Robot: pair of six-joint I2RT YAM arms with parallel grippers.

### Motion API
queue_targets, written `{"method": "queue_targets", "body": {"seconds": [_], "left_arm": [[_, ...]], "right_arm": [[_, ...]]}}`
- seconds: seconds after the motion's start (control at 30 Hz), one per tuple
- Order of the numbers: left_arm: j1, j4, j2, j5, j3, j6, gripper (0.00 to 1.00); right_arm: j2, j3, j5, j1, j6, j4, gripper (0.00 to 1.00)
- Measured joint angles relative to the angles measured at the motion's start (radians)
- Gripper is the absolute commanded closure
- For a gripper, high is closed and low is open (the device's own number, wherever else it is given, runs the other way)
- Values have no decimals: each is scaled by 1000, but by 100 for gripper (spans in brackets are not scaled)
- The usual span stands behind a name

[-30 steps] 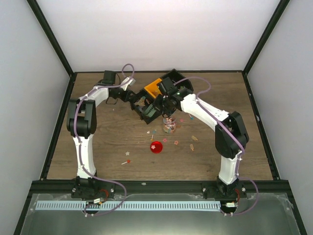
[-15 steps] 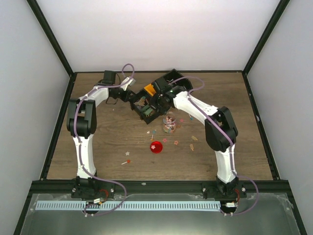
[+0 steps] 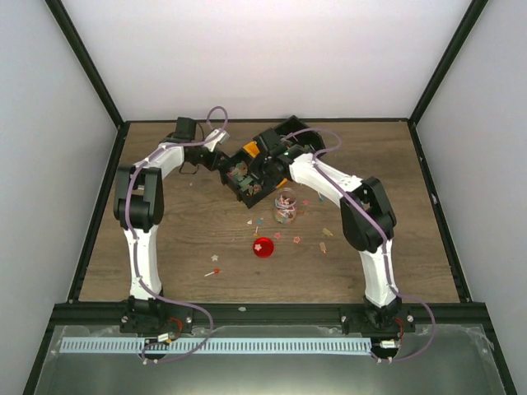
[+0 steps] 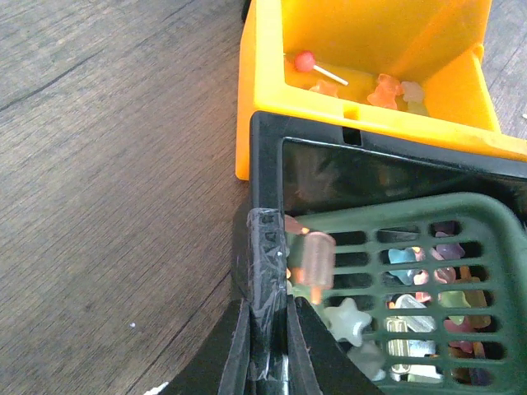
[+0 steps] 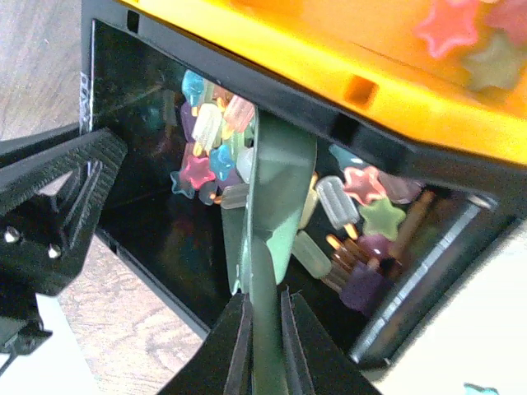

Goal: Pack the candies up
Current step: Scoop the fake candies from the storage box.

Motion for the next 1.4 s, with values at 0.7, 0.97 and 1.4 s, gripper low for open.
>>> {"method": "queue_targets", "body": {"seconds": [0.7,0.97,1.4], "left_arm": [[5,18,8,-45,16,-3,96],[16,29,11,-95,29,-5,96],[-19,5,15,-68,34,0,96]], "right_arm": [[27,-3,-79,-16,8,28,99],[50,-23,-145,-43,7,119,99],[-102,-48,37,-19,-48,-88,99]]}}
